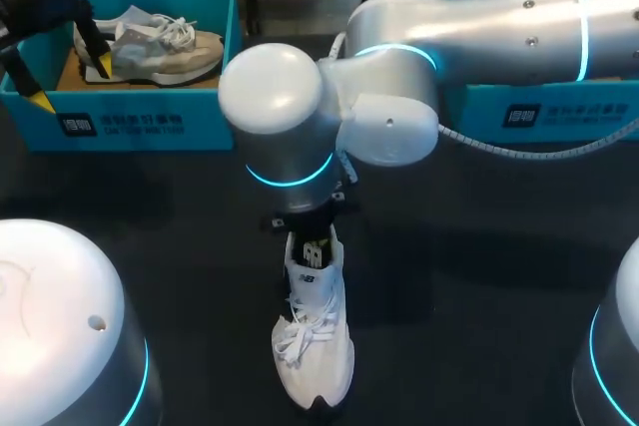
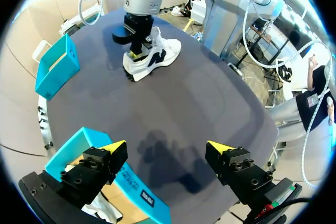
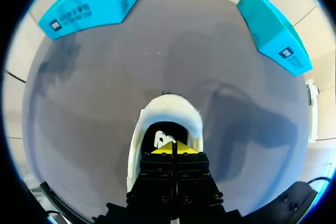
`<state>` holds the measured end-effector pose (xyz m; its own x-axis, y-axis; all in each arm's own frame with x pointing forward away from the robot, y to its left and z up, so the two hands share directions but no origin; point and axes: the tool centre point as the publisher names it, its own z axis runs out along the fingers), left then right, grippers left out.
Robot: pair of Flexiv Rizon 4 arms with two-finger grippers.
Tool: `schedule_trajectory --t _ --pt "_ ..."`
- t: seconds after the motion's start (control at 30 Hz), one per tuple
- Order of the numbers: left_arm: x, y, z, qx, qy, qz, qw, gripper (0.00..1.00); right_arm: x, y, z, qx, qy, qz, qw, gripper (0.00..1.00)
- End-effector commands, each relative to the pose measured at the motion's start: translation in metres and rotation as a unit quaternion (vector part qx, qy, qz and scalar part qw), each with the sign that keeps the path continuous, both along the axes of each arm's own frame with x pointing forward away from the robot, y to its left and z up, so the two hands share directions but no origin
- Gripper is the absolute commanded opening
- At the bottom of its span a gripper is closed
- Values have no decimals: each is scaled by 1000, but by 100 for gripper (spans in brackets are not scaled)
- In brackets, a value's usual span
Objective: Take the shoe out of the shoebox, open the shoe tongue, remove and reinsert the insole, then place the shoe into the shoebox
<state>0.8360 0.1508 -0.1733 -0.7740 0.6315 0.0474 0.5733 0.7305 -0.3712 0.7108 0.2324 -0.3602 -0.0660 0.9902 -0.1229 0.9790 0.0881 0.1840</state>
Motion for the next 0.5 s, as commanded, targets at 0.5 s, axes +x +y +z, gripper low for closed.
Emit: schedule_trajectory --t 0.5 --pt "0 0 0 2 0 -1 1000 100 -29 6 -31 53 36 -125 990 0"
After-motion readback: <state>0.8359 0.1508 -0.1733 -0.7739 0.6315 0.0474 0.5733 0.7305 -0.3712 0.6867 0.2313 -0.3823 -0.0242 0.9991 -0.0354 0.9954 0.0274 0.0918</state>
